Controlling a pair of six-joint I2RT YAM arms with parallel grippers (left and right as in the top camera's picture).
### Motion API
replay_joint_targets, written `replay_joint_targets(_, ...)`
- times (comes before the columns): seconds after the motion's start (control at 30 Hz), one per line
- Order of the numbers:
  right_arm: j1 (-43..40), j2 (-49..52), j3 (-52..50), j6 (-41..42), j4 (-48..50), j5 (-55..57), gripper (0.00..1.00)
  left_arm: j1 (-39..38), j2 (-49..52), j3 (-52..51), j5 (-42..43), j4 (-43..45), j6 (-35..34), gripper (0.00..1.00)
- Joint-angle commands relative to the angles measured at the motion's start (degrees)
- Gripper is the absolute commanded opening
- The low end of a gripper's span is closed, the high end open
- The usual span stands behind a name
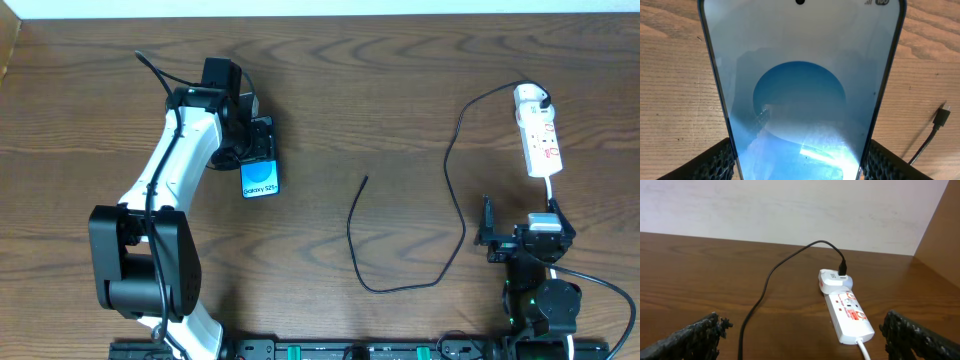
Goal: Plug charger to phone and switch on socket
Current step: 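Swing the right gripper left toward the phone held by the left gripper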
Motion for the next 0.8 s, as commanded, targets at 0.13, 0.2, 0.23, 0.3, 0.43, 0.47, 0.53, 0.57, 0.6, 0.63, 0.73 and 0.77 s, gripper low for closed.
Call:
replay_joint_targets(0.13, -0.13, 0.31, 4.33, 1.7, -1.16, -0.2, 0.99, 0.09, -1.7, 0.79, -0.39, 0.04, 0.55, 0.07)
replay_joint_targets(0.2, -0.13, 1.97, 7.1, 1.7, -3.5, -0.2, 0.99, 0.09, -1.7, 0.79, -0.37, 0.04, 0.55, 0.07)
replay_joint_targets(0.23, -0.13, 3.17, 8.55, 1.7, -4.66, -0.22, 0.99, 0.09, -1.7, 0.79, -0.39, 0.04, 0.55, 0.07)
replay_joint_targets(0.3, -0.13, 6.32, 11.56, 1.7, -6.67, -0.46, 0.99, 0.09, -1.7, 0.79, -0.39, 0.04, 0.55, 0.07)
replay_joint_targets(0.43, -0.13, 16.2, 18.82, 1.7, -9.75, -2.21, 0.99, 0.09, -1.7, 0.79, -0.37, 0.04, 0.52, 0.08)
replay_joint_targets(0.47, -0.13, 19.17, 20.81, 1.7, -10.36, -3.28, 0.99, 0.09, -1.7, 0.79, -0.37, 0.04, 0.52, 0.07)
replay_joint_targets(0.53, -0.13, 26.08, 25.4, 1.7, -11.82, -6.08, 0.99, 0.09, -1.7, 0.79, -0.39, 0.04, 0.52, 0.07)
replay_joint_targets(0.57, -0.13, 31.71, 29.42, 1.77, -13.53, -8.98, 0.99, 0.09, -1.7, 0.79, -0.37, 0.04, 0.52, 0.07)
replay_joint_targets(0.6, -0.13, 34.99, 31.89, 2.19, -14.71, -10.86, 0.99, 0.09, -1.7, 0.79, -0.37, 0.04, 0.52, 0.07)
replay_joint_targets(0.63, -0.13, 37.99, 34.23, 2.95, -15.96, -12.57, 0.99, 0.09, -1.7, 0.79, -0.37, 0.04, 0.52, 0.07)
replay_joint_targets(0.73, -0.13, 47.32, 41.86, 5.44, -20.83, -19.65, 0.99, 0.09, -1.7, 0.79, -0.37, 0.04, 0.5, 0.07)
replay_joint_targets(0.77, -0.13, 49.55, 43.78, 5.55, -22.08, -22.25, 0.99, 0.09, -1.7, 0.79, -0.37, 0.04, 0.5, 0.07)
